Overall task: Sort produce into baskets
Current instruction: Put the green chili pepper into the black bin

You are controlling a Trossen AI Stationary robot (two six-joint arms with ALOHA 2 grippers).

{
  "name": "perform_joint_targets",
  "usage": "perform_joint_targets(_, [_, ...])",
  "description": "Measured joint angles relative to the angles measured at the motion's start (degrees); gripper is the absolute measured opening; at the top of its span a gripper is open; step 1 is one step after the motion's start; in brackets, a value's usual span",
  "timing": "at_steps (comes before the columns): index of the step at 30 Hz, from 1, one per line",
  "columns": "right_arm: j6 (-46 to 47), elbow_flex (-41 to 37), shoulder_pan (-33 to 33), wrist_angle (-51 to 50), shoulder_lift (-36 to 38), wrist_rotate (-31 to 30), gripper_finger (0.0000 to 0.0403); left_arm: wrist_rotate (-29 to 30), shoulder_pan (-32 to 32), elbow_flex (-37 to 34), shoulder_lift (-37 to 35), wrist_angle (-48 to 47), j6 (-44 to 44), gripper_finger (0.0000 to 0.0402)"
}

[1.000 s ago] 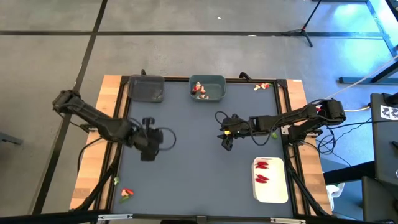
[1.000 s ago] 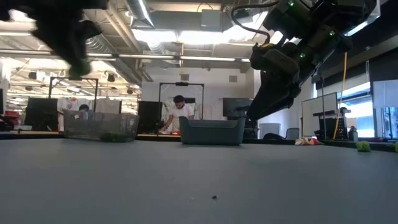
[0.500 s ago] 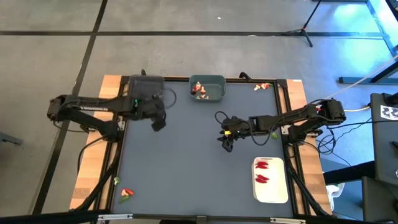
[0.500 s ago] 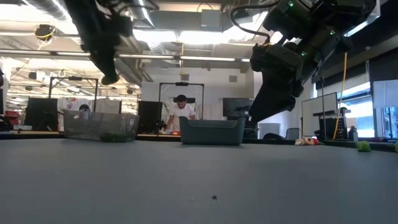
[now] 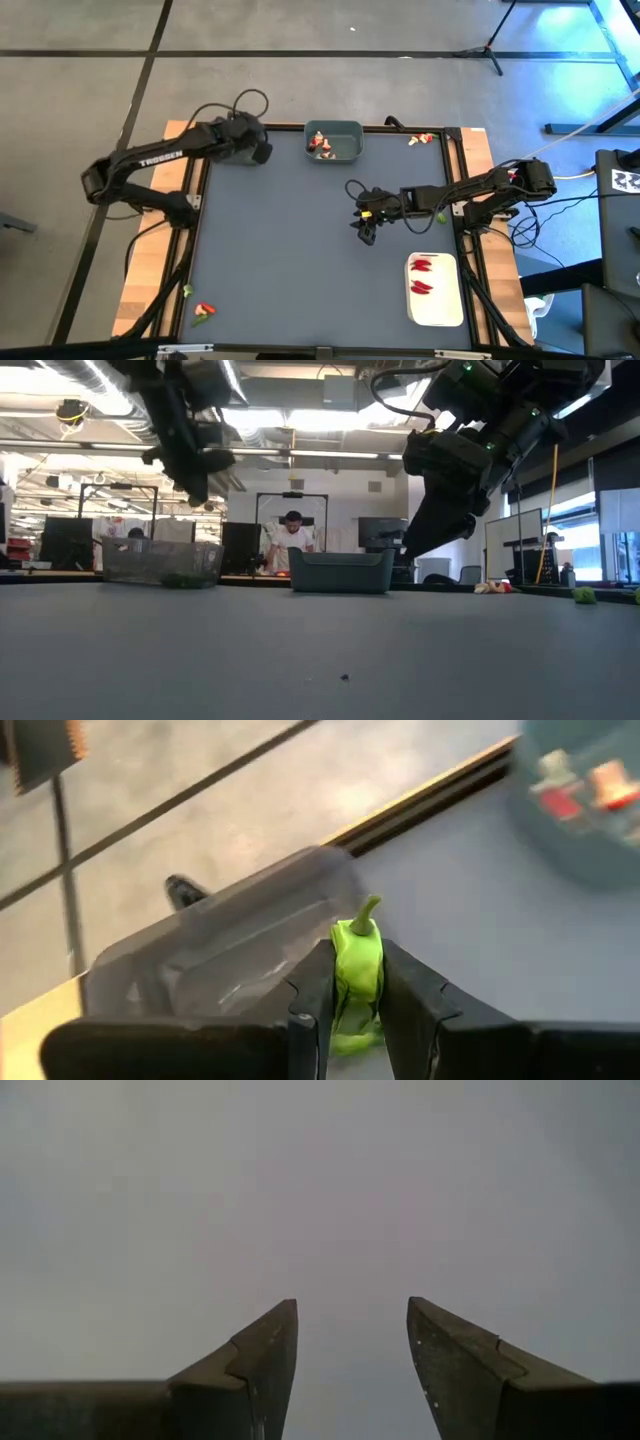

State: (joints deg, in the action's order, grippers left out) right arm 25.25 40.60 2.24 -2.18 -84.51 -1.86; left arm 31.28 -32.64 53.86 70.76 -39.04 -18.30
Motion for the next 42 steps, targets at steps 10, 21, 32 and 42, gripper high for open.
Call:
perform_joint_targets(10, [0.0,0.0,0.0,-1.0,0.0,0.0,0.0191,-0.1,-7.7,0.0,9.7,0.9,1.9,0.0063])
perform_joint_targets(21, [0.0,0.0,0.0,-1.0,0.0,-0.4,0.0191,-0.2,-9.8,0.0,14.7,2.4,11.2,0.0141])
perform_joint_targets(32, [0.0,0.0,0.0,-1.0,0.0,-0.1,0.0191,-0.1,-6.4,1.3,14.6,-1.7,12.9,0.0190])
perform_joint_targets(42, [-1.5,5.7,0.0,-21.2,3.6,-5.5,0.0191,-0.3,3.4,1.5,13.6,-2.3,12.6,0.0188])
